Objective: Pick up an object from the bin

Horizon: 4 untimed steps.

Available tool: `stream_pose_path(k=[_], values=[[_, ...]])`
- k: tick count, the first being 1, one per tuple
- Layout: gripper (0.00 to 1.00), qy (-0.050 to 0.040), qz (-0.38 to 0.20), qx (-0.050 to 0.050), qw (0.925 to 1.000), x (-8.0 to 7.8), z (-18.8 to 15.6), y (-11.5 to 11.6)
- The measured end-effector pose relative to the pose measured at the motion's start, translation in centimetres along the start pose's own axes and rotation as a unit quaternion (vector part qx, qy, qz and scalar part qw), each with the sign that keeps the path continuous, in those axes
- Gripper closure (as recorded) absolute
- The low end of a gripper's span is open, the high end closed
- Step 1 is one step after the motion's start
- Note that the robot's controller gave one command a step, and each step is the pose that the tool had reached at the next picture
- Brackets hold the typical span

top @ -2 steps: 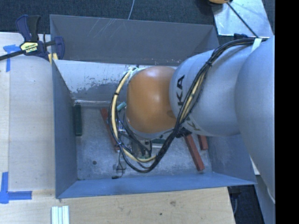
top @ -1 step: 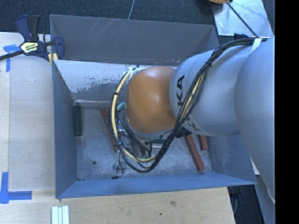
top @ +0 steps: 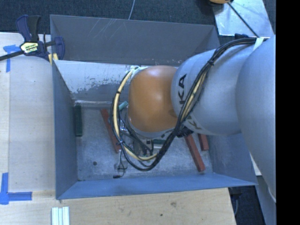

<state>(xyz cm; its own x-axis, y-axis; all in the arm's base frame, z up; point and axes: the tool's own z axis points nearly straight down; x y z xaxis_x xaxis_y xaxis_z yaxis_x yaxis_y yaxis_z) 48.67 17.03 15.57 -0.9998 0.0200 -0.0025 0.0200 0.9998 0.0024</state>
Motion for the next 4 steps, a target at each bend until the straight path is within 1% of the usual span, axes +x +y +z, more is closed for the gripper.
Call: stream_pose_path(k=[1, 2, 3, 4], values=[[0.00, 0.0031, -0.025, 0.003, 0.9997, -0.6, -3.6, -1.0], [0.00, -0.0001, -0.202, 0.001, 0.9793, -3.0, 2.8, -3.9], [0.00, -0.0004, -0.047, 0.001, 0.9989, -3.8, 7.4, -7.2], [0.00, 0.0020, -0.137, 0.001, 0.9906, -3.7, 7.8, -9.8]])
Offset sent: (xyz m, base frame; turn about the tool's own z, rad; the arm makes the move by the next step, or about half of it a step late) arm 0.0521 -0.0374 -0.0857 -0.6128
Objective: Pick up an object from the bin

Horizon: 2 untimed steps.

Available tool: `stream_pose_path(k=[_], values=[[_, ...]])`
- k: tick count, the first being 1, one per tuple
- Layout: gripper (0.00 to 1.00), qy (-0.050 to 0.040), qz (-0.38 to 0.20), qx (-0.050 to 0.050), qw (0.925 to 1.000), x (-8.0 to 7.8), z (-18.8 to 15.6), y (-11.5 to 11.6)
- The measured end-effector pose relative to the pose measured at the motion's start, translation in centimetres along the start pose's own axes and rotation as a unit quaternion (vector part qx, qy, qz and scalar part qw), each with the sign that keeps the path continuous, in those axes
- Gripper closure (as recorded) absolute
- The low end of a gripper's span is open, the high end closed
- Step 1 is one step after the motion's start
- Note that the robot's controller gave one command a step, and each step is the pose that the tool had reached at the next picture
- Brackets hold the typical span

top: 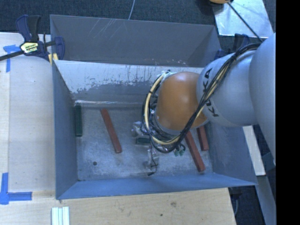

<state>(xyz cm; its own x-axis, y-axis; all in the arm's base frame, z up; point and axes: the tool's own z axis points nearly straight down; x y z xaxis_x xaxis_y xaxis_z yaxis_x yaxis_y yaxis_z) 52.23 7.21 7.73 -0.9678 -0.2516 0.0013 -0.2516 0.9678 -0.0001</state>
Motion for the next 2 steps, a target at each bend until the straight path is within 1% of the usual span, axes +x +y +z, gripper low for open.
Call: stream_pose_path(k=[1, 2], values=[[1.00, -0.0043, -0.029, 0.001, 0.9996, -0.63, 0.60, -5.96], [1.00, -0.0043, -0.029, 0.001, 0.9996, -0.64, 0.60, -5.97]])
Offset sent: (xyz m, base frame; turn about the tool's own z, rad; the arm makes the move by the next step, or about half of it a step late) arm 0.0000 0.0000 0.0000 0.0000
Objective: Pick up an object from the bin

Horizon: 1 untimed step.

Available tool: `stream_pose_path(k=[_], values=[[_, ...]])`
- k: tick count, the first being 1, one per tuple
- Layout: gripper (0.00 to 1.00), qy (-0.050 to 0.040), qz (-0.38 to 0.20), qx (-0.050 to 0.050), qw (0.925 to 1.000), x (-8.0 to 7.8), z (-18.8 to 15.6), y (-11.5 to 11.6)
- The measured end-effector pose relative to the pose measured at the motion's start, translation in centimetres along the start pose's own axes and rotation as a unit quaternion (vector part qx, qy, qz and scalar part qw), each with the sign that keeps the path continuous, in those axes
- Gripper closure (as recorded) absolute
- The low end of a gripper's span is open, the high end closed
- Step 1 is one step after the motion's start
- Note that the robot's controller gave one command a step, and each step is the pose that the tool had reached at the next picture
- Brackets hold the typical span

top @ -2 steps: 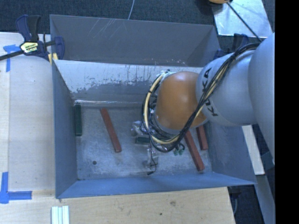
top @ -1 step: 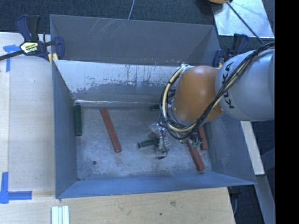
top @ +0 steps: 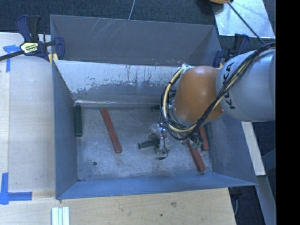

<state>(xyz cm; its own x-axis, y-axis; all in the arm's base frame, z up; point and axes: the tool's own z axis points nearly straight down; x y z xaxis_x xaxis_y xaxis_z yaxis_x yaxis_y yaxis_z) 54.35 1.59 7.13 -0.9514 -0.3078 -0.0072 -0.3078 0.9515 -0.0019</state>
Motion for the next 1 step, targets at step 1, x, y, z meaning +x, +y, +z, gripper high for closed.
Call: stream_pose_path(k=[1], values=[[1.00, 0.0014, 0.019, 0.000, 0.9998, 0.42, -14.24, 0.64]])
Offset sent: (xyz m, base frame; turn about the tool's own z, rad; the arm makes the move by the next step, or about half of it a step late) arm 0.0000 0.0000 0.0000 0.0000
